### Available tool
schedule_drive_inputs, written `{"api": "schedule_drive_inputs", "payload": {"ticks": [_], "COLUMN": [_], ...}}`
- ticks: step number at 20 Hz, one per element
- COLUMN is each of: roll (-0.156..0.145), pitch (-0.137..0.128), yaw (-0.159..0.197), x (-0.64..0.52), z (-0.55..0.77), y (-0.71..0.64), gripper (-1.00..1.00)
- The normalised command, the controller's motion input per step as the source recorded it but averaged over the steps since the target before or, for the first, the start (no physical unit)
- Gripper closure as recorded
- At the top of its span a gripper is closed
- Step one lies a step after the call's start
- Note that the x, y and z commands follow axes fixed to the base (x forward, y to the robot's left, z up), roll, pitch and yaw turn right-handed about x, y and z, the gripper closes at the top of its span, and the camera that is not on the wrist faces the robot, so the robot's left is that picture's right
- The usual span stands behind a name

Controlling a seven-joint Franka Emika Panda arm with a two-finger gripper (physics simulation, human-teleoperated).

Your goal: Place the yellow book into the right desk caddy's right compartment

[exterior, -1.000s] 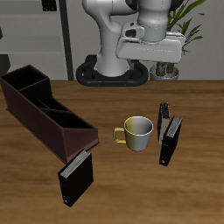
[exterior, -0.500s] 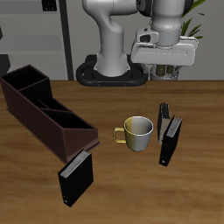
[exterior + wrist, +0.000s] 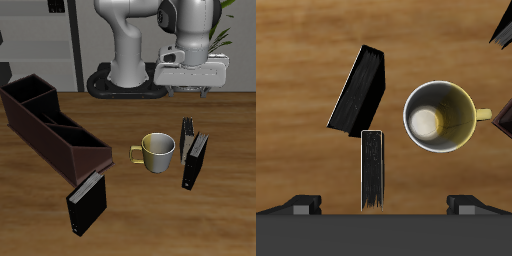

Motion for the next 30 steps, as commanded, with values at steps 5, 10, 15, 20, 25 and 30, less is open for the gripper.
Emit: {"api": "schedule_drive_inputs", "payload": {"ticks": [5,10,15,20,25,30], "roll": [0.027,0.047,0.027,-0.011,-0.025,0.003], "pitch": [0.022,0.013,-0.006,-0.029,-0.030,0.007], "yaw": [-0.004,-0.025,0.003,0.012,0.001,0.021], "x": [0.04,-0.03,-0.13,-0.06,-0.06,0.01], "z": [-0.28,-0.34,-0.37,-0.26,-0.17,-0.24], "y": [0.06,0.11,0.12,-0.02,-0.07,0.05], "gripper": [-1.00,-1.00,-1.00,-1.00,-1.00,-1.00]}}
